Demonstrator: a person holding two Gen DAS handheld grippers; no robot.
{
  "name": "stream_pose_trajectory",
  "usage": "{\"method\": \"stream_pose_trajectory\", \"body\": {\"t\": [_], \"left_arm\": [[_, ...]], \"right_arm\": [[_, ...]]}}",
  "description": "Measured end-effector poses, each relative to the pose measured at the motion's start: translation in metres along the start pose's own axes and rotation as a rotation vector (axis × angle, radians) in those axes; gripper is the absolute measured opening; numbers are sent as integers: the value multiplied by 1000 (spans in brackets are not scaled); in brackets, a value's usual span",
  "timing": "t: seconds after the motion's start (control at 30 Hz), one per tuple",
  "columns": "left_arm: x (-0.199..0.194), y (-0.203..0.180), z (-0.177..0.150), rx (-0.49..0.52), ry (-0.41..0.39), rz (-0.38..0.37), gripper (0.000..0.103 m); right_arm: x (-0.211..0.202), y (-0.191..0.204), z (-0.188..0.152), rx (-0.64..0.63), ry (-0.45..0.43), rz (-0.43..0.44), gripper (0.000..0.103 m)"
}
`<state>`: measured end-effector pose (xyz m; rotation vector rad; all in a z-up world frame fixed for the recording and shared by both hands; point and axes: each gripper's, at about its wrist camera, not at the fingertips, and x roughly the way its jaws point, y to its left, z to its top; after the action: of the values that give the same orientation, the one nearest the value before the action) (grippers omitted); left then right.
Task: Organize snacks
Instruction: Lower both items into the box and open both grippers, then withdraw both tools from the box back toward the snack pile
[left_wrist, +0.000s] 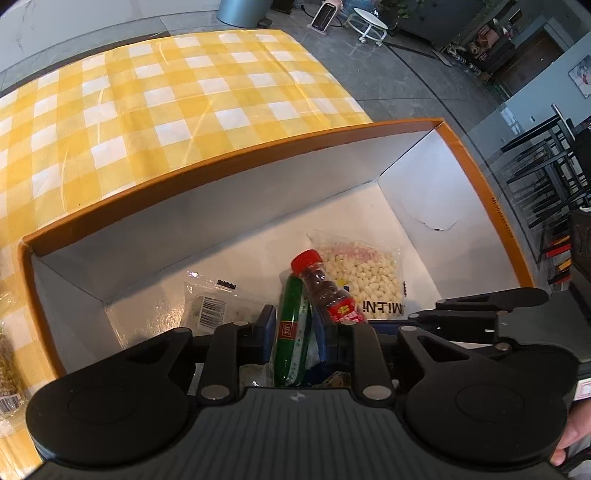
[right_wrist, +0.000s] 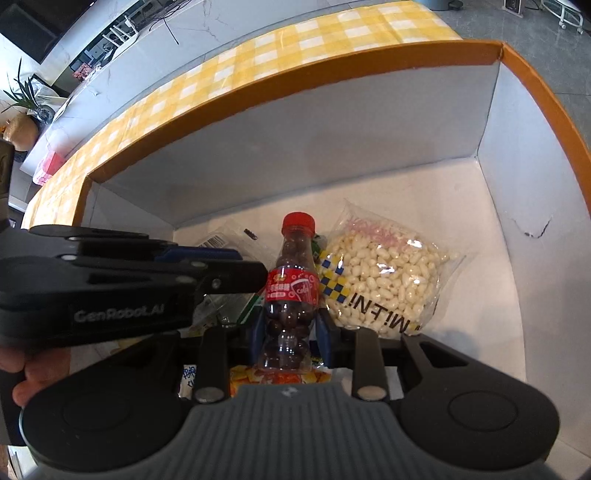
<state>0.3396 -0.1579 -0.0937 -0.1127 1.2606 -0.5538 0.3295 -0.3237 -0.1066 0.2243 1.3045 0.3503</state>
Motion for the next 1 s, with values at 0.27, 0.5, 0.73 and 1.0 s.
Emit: {"method": "stream_pose_trajectory", "body": {"t": [0.27, 0.5, 0.73, 1.0], "left_arm": [[-12, -4, -6, 24, -21, 15, 27], [-36, -12, -16, 57, -65, 26, 28], [-71, -21, -36, 88, -160, 45, 30], [-120, -34, -76, 141, -327, 116, 30]], "right_arm": [[-2, 12, 1, -25, -14, -36, 33], [-15, 21, -5, -56, -41, -67, 38], [-41, 39, -20, -98, -106, -96, 40], [-79, 73, -56, -163, -268, -142, 43]]}}
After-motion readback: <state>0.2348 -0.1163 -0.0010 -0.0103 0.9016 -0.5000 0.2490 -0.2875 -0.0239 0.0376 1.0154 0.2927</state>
